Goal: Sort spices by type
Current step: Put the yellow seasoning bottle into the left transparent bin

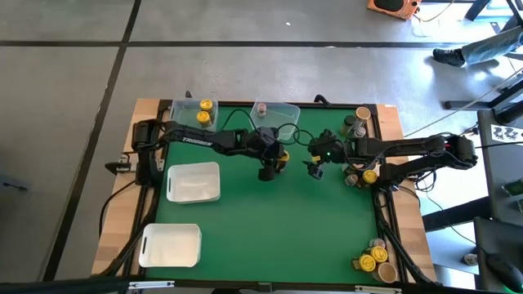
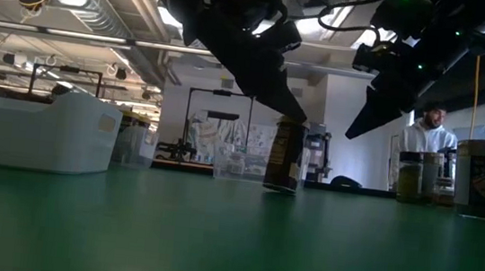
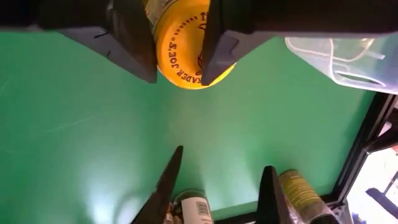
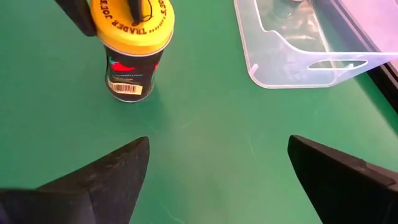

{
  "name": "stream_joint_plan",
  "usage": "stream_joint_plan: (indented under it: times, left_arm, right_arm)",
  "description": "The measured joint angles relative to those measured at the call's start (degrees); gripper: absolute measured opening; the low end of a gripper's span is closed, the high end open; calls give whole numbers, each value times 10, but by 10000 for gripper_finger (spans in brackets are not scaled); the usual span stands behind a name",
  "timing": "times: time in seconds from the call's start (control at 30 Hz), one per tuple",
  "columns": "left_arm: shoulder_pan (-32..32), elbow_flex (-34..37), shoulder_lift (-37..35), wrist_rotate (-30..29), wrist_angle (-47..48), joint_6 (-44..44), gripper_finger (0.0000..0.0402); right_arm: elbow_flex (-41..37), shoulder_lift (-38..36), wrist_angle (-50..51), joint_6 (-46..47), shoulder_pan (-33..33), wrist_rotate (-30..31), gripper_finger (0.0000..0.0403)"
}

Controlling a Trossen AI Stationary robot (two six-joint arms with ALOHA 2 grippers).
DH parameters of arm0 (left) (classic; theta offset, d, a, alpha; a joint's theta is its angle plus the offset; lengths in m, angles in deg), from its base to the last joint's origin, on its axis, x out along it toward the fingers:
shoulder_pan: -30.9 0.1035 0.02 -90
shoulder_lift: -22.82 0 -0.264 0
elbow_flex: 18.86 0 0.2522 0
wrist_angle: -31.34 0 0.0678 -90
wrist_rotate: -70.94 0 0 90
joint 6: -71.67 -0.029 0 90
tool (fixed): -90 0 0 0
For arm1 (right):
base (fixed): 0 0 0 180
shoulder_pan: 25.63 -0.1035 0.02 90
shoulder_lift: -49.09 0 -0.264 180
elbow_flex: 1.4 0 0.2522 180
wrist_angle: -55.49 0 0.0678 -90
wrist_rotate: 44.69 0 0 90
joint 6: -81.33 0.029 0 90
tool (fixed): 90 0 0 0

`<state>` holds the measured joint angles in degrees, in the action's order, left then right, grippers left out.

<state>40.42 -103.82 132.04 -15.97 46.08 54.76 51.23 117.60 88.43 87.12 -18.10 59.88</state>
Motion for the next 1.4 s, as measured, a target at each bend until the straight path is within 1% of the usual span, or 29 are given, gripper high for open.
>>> stream_joint_plan:
  times: [0.13, 0.2, 0.27, 0.37, 0.63, 0.73, 0.8, 0.93, 1.07, 1.13, 1.27, 1.4]
  left_arm:
    - [0, 0, 0, 0, -4, 9, 94]
    - [0, 1, 0, 0, -5, 8, 95]
    - [0, 1, 1, 0, -6, 5, 104]
    - [0, 1, -1, 0, -6, 3, 131]
    - [0, 3, -12, -3, 5, -3, 221]
    - [0, 4, -24, -4, 24, -8, 252]
    - [0, 4, -28, -3, 33, -8, 271]
    - [1, 4, -37, -3, 41, -6, 297]
    - [10, 4, -37, 0, 43, -15, 309]
    - [22, 7, -38, 29, 42, -16, 311]
    - [51, 8, -37, 126, 47, 6, 311]
    - [59, 8, -19, 140, 32, 1, 309]
  right_arm:
    - [0, 0, 0, 0, 0, 0, 381]
    - [0, 0, 0, 0, 0, 0, 381]
    - [0, 0, 0, 0, 0, 0, 381]
    - [0, 0, -1, 0, 0, 0, 381]
    - [0, 0, -2, -1, 0, -3, 381]
    - [0, 0, -3, -1, 0, -29, 381]
    - [0, 0, -5, -2, 0, -32, 381]
    - [0, 1, -13, -1, 0, -32, 381]
    - [0, 1, -20, -1, 0, -32, 381]
    - [0, 1, -23, -1, 0, -32, 381]
    - [0, 1, -25, 5, 0, -32, 381]
    - [0, 1, -26, 4, 0, -32, 381]
